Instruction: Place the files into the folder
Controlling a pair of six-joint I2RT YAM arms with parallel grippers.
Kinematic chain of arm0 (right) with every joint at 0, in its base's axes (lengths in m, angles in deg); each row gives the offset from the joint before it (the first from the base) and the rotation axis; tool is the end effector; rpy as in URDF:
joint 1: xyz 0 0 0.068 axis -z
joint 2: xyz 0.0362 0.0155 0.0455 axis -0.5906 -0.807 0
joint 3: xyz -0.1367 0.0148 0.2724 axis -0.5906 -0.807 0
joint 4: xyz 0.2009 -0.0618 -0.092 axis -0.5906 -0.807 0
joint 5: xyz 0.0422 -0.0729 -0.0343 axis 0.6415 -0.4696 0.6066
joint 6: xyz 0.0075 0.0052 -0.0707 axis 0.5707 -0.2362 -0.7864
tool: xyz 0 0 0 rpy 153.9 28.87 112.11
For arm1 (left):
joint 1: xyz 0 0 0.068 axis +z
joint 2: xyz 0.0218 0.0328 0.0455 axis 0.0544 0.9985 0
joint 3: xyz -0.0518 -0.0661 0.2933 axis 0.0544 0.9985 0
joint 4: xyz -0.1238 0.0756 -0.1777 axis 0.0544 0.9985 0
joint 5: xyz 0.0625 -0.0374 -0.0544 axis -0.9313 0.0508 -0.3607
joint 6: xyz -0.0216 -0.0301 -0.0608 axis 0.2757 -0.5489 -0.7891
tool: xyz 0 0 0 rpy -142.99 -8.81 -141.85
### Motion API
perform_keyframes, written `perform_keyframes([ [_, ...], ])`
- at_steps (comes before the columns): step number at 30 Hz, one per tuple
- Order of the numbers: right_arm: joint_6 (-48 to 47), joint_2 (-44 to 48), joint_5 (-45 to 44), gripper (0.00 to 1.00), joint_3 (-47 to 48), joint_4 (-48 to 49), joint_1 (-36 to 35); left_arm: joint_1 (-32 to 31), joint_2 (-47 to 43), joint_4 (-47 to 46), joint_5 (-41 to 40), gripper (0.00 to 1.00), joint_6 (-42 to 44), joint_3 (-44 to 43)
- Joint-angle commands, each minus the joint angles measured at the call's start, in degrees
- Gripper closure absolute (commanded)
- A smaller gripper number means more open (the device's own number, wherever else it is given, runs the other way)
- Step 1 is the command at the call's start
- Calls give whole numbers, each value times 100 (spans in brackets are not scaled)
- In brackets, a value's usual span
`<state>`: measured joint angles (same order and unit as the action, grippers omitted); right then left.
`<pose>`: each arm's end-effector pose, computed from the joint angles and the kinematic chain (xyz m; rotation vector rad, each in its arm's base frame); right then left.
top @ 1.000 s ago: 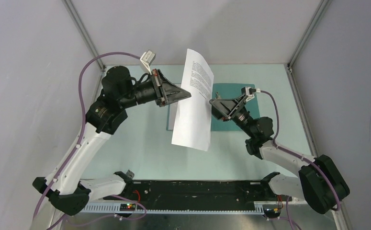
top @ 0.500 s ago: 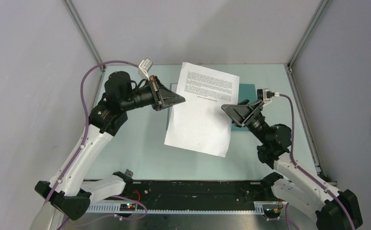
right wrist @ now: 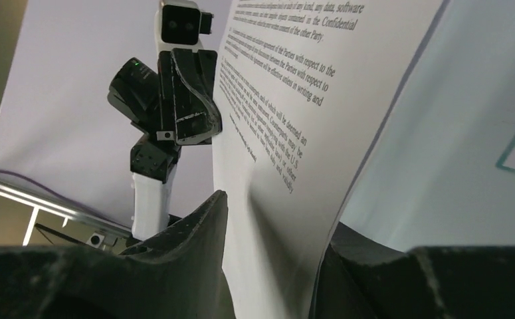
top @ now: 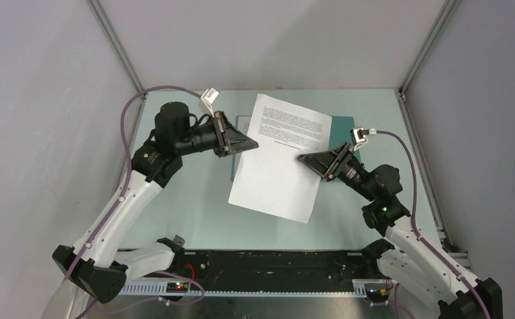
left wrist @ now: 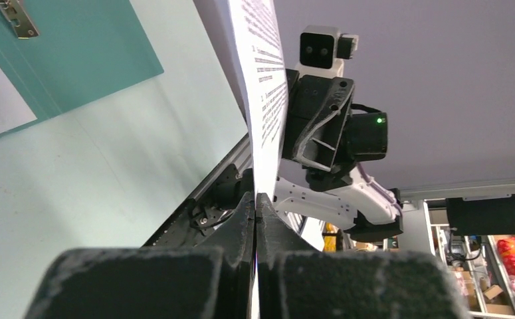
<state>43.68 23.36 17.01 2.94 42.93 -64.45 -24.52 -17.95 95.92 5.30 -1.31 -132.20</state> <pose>0.1143 0.0900 0.3581 0.1269 1.5331 1.7232 0.1602 -0.1242 0.4378 0.0965 2.0717 -1.5136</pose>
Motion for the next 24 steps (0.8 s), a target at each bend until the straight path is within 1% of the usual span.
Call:
perform_keyframes([
  [1,-392,211,489,56,378,-744,164,31,106,-151,201,100,398,81],
  [5,-373,242,827,61,374,-867,323,37,195,-153,246,100,526,149],
  [8,-434,313,994,67,377,-1105,395,43,247,-145,237,100,581,171],
  [14,-522,537,1140,70,379,-1490,610,57,366,-152,228,100,607,200],
  [16,-538,547,1119,73,372,-1552,640,33,377,-156,210,100,613,209],
  [18,-553,489,1097,78,376,-1572,649,12,383,-154,184,100,633,234],
  [19,-564,458,1088,83,386,-1587,646,4,390,-154,174,100,634,248],
  [20,-618,377,1069,84,431,-1668,641,-9,402,-158,168,100,641,281],
  [22,-758,285,997,93,518,-1876,622,-22,417,-154,152,100,655,339],
  [23,-862,255,921,95,550,-2057,620,-27,422,-167,147,100,662,365],
  [24,-933,248,864,100,641,-2177,619,-29,422,-168,130,100,679,379],
])
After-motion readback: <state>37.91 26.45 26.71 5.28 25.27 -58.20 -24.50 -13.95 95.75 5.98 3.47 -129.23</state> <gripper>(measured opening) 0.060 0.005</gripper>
